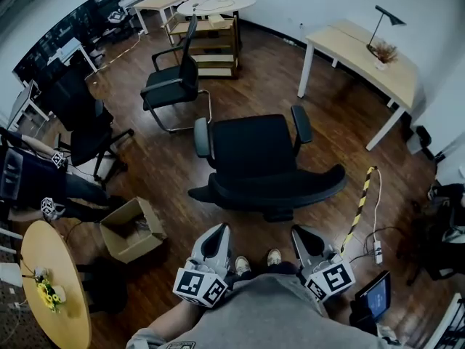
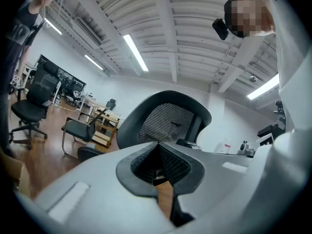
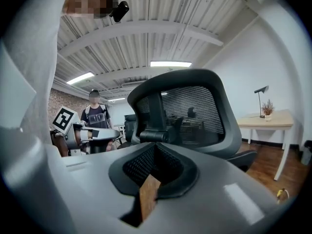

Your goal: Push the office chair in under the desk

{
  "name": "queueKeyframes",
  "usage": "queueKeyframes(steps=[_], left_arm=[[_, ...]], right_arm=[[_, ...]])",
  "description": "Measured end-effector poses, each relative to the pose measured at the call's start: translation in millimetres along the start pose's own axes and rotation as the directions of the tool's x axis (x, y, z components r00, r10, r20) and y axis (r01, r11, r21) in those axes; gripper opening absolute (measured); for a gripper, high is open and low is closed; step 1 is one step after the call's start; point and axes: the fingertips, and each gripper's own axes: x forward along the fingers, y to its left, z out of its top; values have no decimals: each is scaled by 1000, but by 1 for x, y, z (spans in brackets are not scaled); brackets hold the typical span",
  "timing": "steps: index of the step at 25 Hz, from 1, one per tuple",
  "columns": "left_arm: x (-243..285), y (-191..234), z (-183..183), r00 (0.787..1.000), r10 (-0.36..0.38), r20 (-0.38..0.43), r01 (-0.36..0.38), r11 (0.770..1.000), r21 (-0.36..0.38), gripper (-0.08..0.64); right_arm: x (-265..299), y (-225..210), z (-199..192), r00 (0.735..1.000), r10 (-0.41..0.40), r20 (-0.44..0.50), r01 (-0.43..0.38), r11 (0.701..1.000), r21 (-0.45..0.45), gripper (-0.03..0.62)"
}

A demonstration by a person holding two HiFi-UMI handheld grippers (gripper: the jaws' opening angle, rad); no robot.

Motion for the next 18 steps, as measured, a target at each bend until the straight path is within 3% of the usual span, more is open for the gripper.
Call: queueKeyframes(steps=[8, 18], left_arm=[[16, 18, 7, 997, 80, 19, -80, 997, 9, 2], [15, 51, 7, 983, 177, 56, -179, 983, 33, 2]], right_arm=[[10, -35, 10, 1000, 0, 15, 0, 1000, -28, 6], [-8, -100, 19, 993, -102, 54, 105, 993, -62, 10]])
